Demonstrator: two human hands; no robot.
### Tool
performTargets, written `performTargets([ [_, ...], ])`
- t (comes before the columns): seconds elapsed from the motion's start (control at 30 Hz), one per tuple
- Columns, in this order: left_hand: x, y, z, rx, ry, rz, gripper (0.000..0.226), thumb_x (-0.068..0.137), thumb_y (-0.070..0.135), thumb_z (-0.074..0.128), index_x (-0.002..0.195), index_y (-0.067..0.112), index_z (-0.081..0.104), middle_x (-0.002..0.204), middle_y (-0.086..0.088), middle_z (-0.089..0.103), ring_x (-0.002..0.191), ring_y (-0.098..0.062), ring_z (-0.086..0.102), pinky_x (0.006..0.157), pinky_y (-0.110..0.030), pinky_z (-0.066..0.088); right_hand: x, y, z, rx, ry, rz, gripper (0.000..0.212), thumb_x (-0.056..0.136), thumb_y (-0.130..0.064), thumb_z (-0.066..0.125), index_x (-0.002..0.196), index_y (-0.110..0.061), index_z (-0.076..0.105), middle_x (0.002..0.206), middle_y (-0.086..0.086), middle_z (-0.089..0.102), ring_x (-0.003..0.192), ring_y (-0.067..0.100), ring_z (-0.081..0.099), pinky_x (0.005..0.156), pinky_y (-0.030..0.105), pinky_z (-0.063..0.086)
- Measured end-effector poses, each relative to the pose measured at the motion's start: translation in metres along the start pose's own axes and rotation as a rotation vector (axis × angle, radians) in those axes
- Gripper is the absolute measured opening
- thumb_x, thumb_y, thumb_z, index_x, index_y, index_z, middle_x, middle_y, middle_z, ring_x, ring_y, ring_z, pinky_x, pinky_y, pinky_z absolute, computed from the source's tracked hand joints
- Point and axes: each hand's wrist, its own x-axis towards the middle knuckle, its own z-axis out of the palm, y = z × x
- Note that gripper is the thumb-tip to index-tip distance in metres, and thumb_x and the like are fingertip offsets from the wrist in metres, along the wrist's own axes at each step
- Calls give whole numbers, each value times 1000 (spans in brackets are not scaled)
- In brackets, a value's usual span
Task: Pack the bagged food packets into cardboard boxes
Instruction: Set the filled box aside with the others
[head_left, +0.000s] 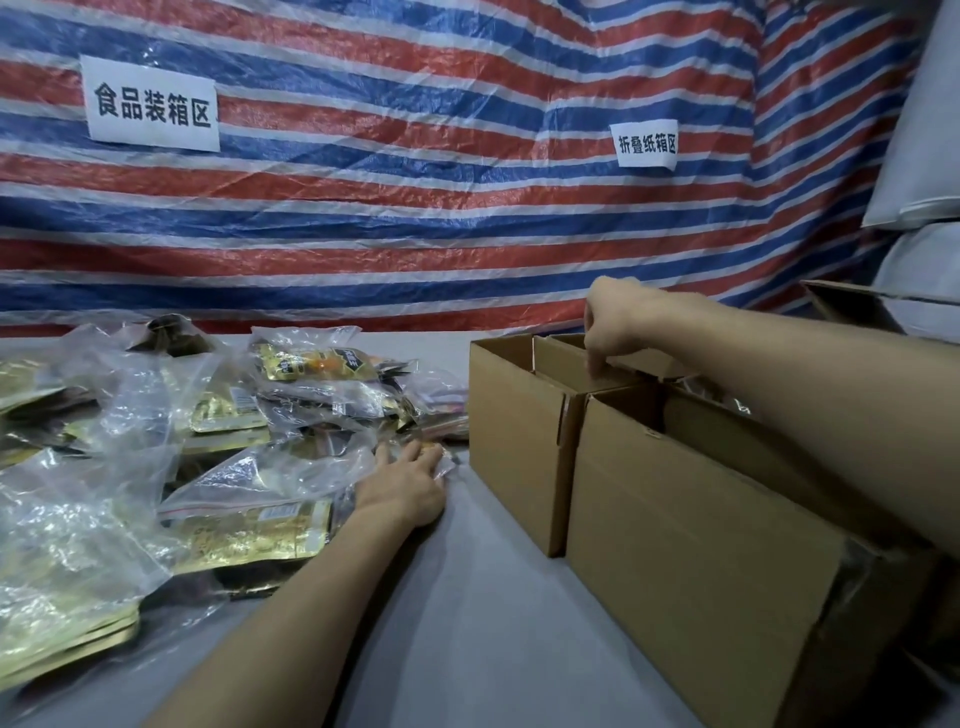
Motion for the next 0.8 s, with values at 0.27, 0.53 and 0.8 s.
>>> performTargets([
  [0.27, -57, 46, -5, -164, 170, 358, 99, 92, 55, 58, 163, 15, 1, 171, -6, 9, 157, -23, 9, 128, -41, 6, -5, 7, 7, 88, -90, 53, 37, 87, -2, 71, 122, -9, 60, 111, 15, 64, 96, 26, 68, 78, 33, 61],
  [0.53, -73, 77, -19, -576, -86, 339, 107, 95, 29, 68, 160, 8, -14, 171, -7, 3, 156, -21, 14, 124, -30, 18, -16, 1, 10, 68, -80, 73, 17, 94, -11, 58, 111, -11, 62, 98, 8, 63, 90, 20, 63, 74, 30, 54],
  [0.8, -125, 28, -61, -429, 35, 264, 63, 93, 38, 64, 150, 22, 43, 150, 0, 51, 128, -20, 57, 105, -35, 48, -37, -24, 5, 98, 159, -63, 19, 99, -38, 53, 103, -20, 58, 93, 3, 60, 85, 20, 60, 83, 38, 55],
])
